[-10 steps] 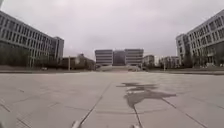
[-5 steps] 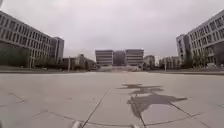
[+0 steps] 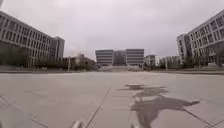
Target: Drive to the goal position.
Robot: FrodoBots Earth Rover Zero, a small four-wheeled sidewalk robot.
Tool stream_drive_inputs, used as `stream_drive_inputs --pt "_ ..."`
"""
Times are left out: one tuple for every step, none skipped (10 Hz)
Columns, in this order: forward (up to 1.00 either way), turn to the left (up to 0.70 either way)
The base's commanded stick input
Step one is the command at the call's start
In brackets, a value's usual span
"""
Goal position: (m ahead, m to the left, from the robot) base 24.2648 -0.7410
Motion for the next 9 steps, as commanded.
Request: stream_drive_inputs --pt "0.7 0.0" --pt "0.7 0.0" --pt "0.7 0.0" --pt "0.7 0.0" --pt "0.7 0.0" --pt "0.7 0.0" --pt "0.7 0.0" --pt "0.7 0.0" --pt "0.7 -0.12"
